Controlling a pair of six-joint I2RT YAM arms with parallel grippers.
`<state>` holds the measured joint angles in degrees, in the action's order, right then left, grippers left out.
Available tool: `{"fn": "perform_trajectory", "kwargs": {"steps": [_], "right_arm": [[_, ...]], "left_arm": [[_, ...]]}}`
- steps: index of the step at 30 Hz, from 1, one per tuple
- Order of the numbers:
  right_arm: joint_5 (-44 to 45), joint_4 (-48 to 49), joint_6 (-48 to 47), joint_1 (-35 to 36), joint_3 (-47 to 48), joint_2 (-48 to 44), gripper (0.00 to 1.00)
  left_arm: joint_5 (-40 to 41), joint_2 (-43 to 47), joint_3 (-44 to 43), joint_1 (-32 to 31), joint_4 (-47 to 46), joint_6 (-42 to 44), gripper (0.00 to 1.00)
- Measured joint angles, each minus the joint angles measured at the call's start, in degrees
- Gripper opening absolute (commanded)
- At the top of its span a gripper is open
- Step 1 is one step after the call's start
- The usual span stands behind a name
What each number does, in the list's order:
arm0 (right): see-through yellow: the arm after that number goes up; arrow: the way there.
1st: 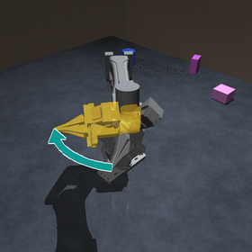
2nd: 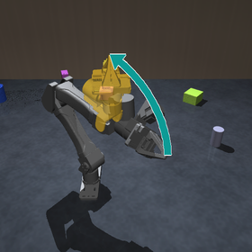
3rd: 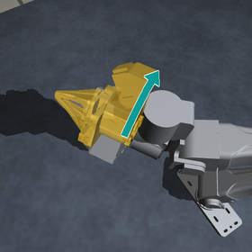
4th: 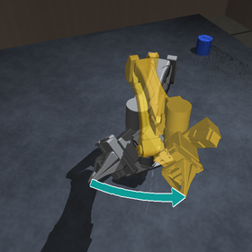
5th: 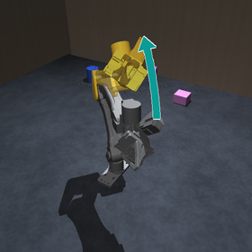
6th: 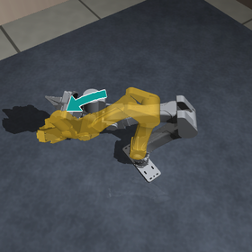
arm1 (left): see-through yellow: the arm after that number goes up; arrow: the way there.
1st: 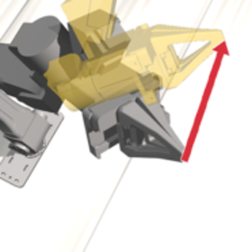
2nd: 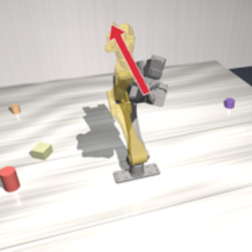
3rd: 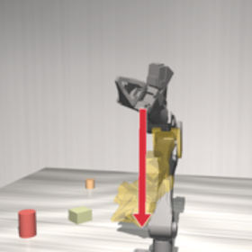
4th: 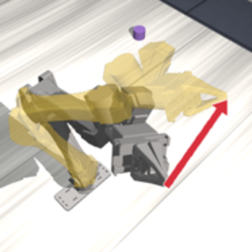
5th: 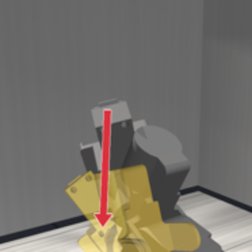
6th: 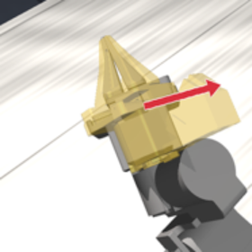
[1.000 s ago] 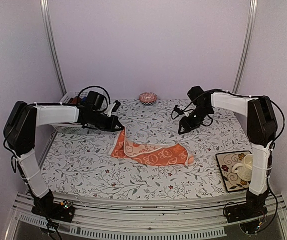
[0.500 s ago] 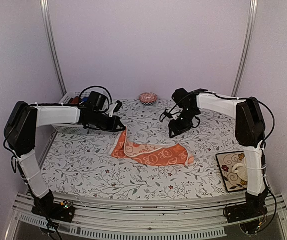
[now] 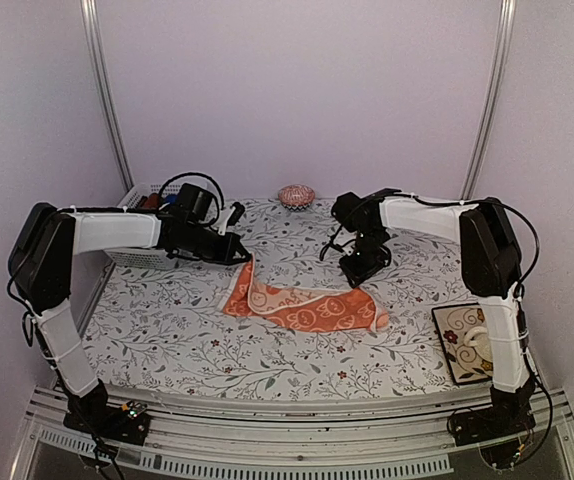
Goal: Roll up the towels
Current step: Flatten out the towel at the center of the board.
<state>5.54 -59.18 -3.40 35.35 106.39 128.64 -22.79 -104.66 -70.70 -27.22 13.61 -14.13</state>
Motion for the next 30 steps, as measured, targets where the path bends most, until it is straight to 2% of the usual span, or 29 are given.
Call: {"fn": "perform_trajectory", "kwargs": {"steps": [5,10,15,17,19,26,30], "right_arm": [[2.73,-0.09,0.24,0.02,-0.74,0.0,0.42],[2.93,-0.09,0.35,0.02,-0.72,0.02,0.33],[2.8,-0.15,0.22,0.02,-0.66,0.42,0.2],[2.54,-0.17,0.15,0.02,-0.55,0.81,0.1],[2.19,-0.24,-0.09,0.0,-0.52,1.25,0.04],[1.46,0.52,-0.35,-0.76,-0.66,1.29,0.02],[-0.2,3.61,-0.48,-3.48,-2.95,-2.14,0.02]], "left_arm": [[-0.02,-0.15,0.0,-0.04,-0.07,0.02,0.0],[-0.02,-0.72,0.0,-0.04,-0.09,0.2,0.0],[-0.02,-0.96,0.0,-0.04,-0.07,0.42,0.0],[-0.02,-1.01,0.0,-0.04,-0.07,0.42,0.0],[-0.02,-1.09,-0.02,-0.04,-0.07,0.42,0.0],[0.63,-1.11,-0.11,-0.04,0.07,0.7,0.0],[1.75,-1.11,-2.16,0.55,1.77,2.08,0.0]]}}
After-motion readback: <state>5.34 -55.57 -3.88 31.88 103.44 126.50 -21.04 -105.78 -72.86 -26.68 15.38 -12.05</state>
